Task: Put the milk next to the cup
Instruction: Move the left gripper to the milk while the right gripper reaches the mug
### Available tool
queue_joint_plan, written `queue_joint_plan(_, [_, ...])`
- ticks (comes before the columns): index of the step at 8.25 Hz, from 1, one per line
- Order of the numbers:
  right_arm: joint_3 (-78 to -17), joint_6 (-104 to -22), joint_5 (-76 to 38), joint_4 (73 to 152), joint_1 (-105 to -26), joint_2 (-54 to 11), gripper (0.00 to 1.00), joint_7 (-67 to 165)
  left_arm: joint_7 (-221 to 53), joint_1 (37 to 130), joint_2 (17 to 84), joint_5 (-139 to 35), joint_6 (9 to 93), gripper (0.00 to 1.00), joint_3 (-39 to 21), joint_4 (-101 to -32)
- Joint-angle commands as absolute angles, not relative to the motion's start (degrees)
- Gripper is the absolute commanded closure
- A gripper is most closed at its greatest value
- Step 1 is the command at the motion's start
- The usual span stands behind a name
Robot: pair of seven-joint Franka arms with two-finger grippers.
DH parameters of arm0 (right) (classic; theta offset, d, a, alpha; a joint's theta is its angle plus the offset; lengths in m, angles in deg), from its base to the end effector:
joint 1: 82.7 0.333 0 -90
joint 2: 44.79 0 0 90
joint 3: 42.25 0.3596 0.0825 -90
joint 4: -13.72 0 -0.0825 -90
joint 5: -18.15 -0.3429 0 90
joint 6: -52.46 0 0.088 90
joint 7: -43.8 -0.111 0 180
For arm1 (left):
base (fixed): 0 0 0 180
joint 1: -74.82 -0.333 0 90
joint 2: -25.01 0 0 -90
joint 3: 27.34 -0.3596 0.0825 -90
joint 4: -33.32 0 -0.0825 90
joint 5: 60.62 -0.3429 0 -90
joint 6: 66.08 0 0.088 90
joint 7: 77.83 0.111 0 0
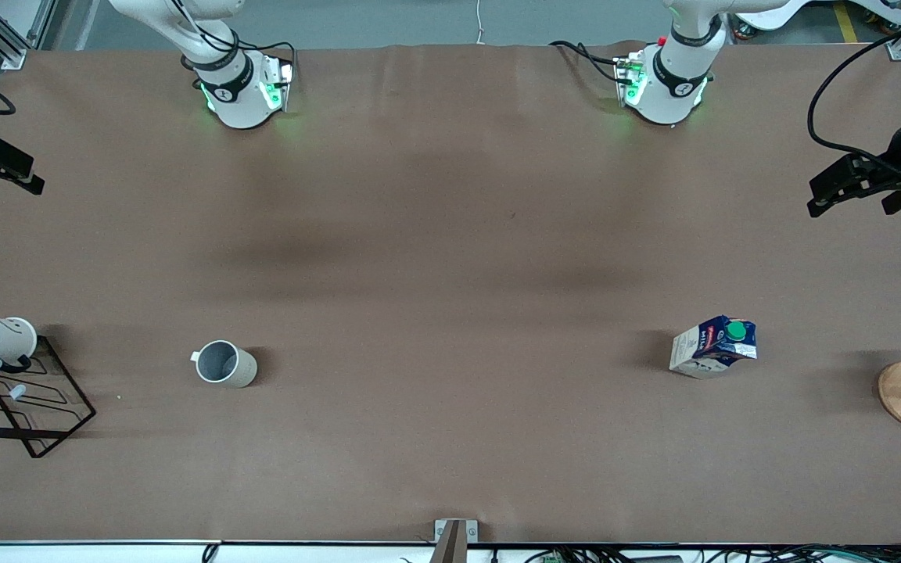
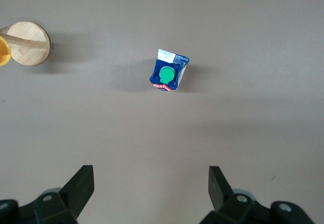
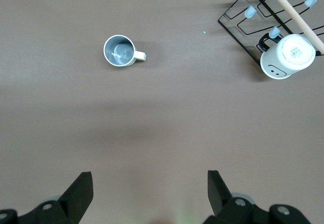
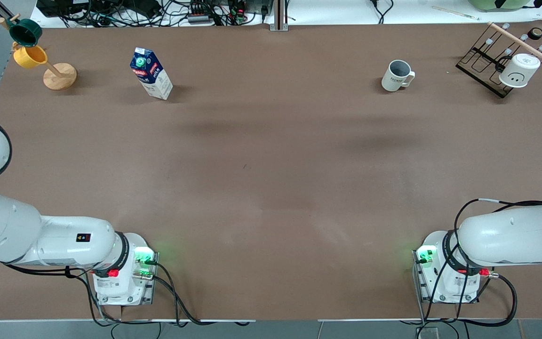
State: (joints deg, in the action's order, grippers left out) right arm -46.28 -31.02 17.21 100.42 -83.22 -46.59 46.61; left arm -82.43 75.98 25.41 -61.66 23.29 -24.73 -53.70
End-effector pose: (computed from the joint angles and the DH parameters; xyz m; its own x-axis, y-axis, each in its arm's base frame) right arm 0.4892 -0.0377 0.6945 0.9993 -0.0284 -0.0239 -0.0289 -0.9994 -0.0197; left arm 0.5146 -0.0318 0.6819 0.9993 0.0147 0.0354 0.0153 -0.9998 -0.0150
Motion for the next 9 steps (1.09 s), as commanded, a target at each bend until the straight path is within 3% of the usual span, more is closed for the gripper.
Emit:
queue_joint_plan(1, [-45.59, -31.82, 17.71, 102.14, -83.58, -48.13, 0.00, 46.35, -83.97, 75.78, 25.89, -63.25, 24.79, 0.00, -24.18, -52.03])
queue_joint_plan(4, [-45.50, -35.48, 17.54, 103.10, -80.36, -46.21, 0.00, 45.47, -83.38, 75.61, 25.89, -62.65, 25.33, 0.00, -24.09, -52.02])
queue_joint_plan(6, [-45.50, -41.72, 17.01, 104.50, -76.83, -40.25, 0.00, 45.38, -83.28, 75.61, 28.33, -61.59, 25.33, 0.00, -24.26, -52.46])
queue_joint_plan(9, [-45.50, -57.51, 17.10, 107.83, -71.82, -29.71, 0.00, 39.70, -82.93, 75.35, 35.09, -61.67, 25.76, 0.00, -24.26, -52.29])
